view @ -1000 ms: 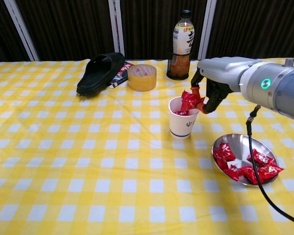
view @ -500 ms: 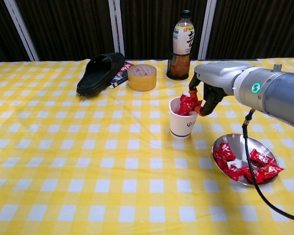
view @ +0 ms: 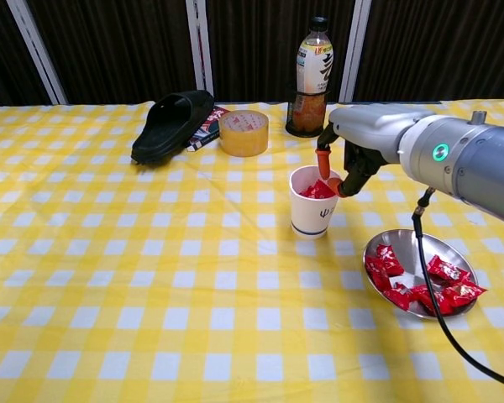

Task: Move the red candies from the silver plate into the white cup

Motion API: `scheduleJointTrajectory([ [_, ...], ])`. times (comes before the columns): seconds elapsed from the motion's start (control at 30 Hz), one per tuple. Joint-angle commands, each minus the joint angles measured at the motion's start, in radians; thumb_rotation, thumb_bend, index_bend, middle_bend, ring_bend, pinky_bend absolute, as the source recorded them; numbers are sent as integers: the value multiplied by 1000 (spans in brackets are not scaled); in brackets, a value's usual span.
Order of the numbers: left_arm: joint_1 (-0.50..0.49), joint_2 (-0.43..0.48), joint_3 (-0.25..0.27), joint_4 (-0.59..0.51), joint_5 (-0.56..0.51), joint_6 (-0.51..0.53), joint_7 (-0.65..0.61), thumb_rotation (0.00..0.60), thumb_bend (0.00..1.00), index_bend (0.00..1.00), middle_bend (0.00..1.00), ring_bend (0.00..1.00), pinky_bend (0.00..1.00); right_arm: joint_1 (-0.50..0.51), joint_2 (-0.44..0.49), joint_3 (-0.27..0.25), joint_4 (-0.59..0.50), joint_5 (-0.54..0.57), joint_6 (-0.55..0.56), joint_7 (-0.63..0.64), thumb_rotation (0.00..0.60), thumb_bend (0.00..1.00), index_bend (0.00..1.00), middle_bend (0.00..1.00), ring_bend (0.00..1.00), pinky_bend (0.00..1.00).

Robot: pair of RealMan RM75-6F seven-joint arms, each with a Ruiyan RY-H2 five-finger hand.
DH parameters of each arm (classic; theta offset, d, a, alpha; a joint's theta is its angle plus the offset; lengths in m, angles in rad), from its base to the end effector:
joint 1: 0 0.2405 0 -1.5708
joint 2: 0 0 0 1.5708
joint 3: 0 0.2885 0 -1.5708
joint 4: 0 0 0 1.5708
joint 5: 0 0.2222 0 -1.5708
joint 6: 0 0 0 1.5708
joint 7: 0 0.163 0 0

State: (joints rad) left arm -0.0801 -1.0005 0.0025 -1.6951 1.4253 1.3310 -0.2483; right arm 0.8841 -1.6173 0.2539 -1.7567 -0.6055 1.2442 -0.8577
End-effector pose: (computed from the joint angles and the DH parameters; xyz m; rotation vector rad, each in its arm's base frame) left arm -0.3626 0.1856 0.1704 -1.3086 -1.2534 -0.8850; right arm -0.0991 -0.3713 -0.0378 1.7418 -0.9722 0.7510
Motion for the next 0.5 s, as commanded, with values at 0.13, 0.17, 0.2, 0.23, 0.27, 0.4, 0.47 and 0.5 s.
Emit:
scheduleJointTrajectory([
  [0.13,1,0,1,2,3,2,-3,600,33,0,0,0,0,-2,1,-5,0,-6,9,6,600,517,468,990,1000,989],
  [0.17,0,0,1,2,3,1,-3,600,34,0,0,0,0,-3,3,-6,-3,-10,11,9,600,517,463,990,1000,988],
  [0.2,0,0,1,2,3,1,-3,600,34,0,0,0,0,-5,4,-8,-6,-15,14,11,600,517,453,990,1000,988],
  [0.23,0,0,1,2,3,1,-4,600,34,0,0,0,0,-7,8,-11,-14,-24,17,14,600,517,442,990,1000,988],
  [0.27,0,0,1,3,3,1,-3,600,34,0,0,0,0,-11,15,-15,-26,-37,24,15,600,517,436,990,1000,988],
  [0.4,-1,-1,0,3,3,0,-1,600,33,0,0,0,0,-36,44,-43,-84,-97,60,25,600,519,365,990,1000,988],
  [0.47,-1,-1,1,4,5,1,1,600,33,0,0,0,0,-51,61,-62,-113,-122,76,27,600,518,342,990,1000,989],
  [0.5,-1,-2,1,3,5,2,2,600,33,0,0,0,0,-59,69,-71,-127,-133,84,29,600,511,341,990,1000,989],
])
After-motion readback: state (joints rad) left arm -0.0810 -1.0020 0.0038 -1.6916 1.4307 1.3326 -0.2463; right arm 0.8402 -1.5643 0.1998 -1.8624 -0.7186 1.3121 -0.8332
